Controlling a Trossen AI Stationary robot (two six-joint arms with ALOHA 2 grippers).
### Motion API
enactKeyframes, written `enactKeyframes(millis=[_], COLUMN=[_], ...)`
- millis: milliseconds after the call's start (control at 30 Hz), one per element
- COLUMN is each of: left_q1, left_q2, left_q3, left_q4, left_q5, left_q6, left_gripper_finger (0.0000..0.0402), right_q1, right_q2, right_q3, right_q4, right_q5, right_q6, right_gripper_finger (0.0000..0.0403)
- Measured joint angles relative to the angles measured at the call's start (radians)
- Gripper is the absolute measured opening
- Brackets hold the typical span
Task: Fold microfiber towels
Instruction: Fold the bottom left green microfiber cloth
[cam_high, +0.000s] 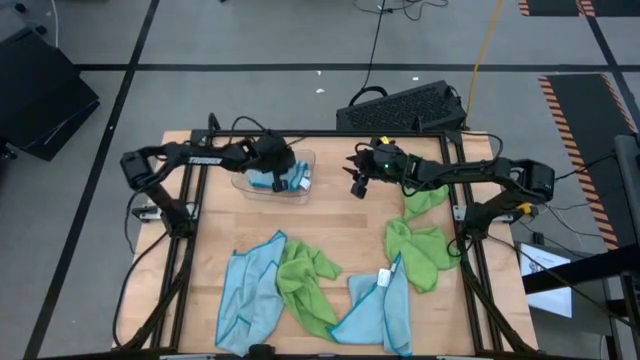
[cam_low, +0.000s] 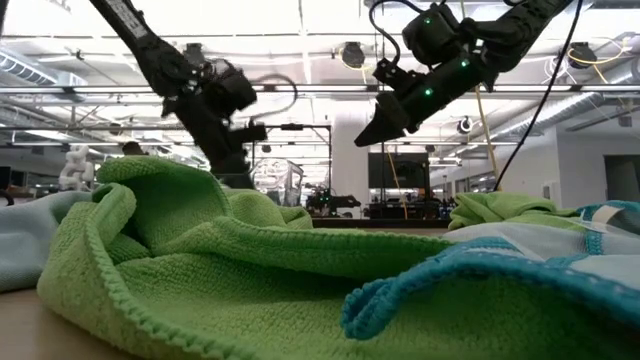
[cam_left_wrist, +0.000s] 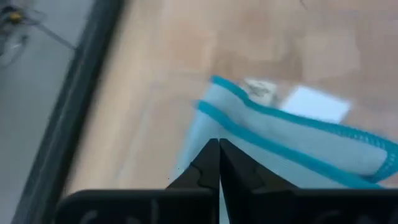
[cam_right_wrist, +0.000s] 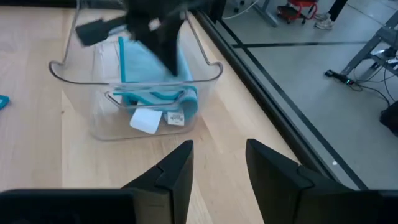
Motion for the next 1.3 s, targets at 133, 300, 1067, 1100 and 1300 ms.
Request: enactKeyframes(millis=[133,300,1067,1100,1300], left_q1=[-0.027,-0.047,-0.089,-0.089,-0.089], left_q2=[-0.091,-0.1,0.156,0.14,0.001], left_q3=[-0.001,-0.001,-0.002,-0.002,-0.002], left_q4=[-0.036,-0.027,0.18,0.173,0.086], left_q5=[-0.041,-0.037,-0.147,-0.148,-0.154], left_q6=[-0.001,0.008,-0.177,-0.178,-0.196], left_gripper_finger=[0.0007,0.0047,0.0036,0.0036,0.0037], right_q1=[0.001,0.002,0.002,0.002,0.002], right_q2=[0.0,0.0,0.0,0.0,0.0], right_q3=[0.0,0.0,0.001,0.001,0.001], right_q4=[-0.006,-0.002,-0.011,-0.01,-0.011], right_q5=[-0.002,-0.002,-0.001,-0.001,-0.001], right_q6=[0.0,0.004,0.024,0.023,0.019], right_gripper_finger=[0.0141,0.0141,0.0141,0.0141,0.0141])
